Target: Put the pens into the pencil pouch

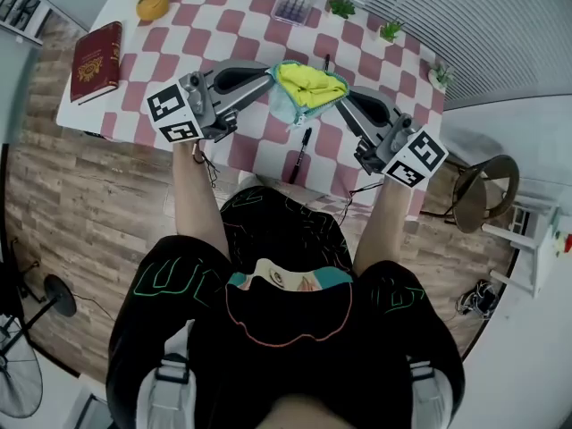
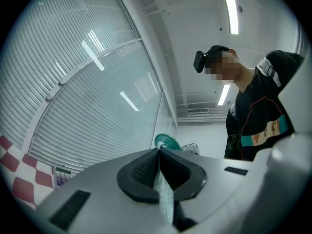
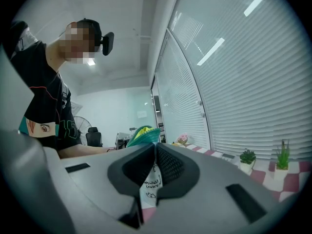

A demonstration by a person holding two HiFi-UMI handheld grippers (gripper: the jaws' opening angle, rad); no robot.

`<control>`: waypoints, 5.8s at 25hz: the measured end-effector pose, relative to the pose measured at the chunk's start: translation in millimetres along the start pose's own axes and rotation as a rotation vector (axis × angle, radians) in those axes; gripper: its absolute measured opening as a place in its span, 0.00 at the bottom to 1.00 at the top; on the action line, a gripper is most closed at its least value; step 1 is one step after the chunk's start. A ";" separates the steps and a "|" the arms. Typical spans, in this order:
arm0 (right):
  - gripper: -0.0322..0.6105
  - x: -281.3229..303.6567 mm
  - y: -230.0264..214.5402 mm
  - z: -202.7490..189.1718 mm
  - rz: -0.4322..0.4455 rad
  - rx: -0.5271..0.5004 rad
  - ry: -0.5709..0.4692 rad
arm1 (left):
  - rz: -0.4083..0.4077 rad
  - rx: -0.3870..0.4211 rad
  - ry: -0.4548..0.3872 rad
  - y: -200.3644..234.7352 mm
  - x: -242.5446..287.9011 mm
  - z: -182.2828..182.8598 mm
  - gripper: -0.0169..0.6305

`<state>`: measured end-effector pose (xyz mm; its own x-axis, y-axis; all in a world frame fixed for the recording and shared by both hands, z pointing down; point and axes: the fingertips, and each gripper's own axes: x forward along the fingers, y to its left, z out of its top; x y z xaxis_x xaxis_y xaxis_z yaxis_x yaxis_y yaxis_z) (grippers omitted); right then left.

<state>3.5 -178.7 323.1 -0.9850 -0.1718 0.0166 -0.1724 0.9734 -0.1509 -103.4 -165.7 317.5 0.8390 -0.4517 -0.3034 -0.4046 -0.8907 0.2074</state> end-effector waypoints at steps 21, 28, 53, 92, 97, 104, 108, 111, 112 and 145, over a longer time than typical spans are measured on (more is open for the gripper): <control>0.14 2.8 -80.4 -62.5 -0.458 0.110 0.268 | 0.158 0.003 0.058 31.4 -23.5 -15.3 0.03; 0.14 8.6 -86.5 -102.1 -0.473 0.198 0.454 | 0.147 -0.030 0.057 43.9 -26.2 -22.4 0.03; 0.16 23.4 -170.9 -189.7 -0.673 0.423 0.692 | 0.100 -0.072 0.026 73.8 -29.9 -41.7 0.03; 0.11 43.9 -217.2 -163.0 -0.700 0.631 0.483 | 0.264 -0.032 0.057 97.2 -42.9 -30.2 0.03; 0.11 52.5 -202.0 -124.9 -0.659 0.564 0.352 | 0.307 -0.030 0.049 99.6 -45.9 -27.4 0.03; 0.11 62.0 -176.8 -63.9 -0.607 0.422 0.143 | 0.355 -0.027 0.034 100.5 -53.4 -18.7 0.03; 0.11 69.7 -160.6 -32.3 -0.573 0.353 0.041 | 0.385 -0.023 0.037 101.6 -57.0 -17.9 0.03; 0.11 78.0 -148.7 -10.5 -0.546 0.305 -0.024 | 0.410 -0.014 0.041 102.1 -59.6 -16.7 0.03; 0.11 80.1 -144.9 -3.7 -0.541 0.289 -0.042 | 0.415 -0.011 0.043 101.6 -59.8 -16.1 0.03; 0.11 152.5 -87.6 72.6 -0.411 0.143 -0.292 | 0.377 -0.008 0.033 107.5 -38.4 -10.9 0.03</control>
<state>-130.9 -301.2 267.1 -0.7891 -0.5903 -0.1702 -0.5210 0.7898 -0.3237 -175.2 -243.6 361.5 0.6429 -0.7460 -0.1738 -0.6848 -0.6614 0.3059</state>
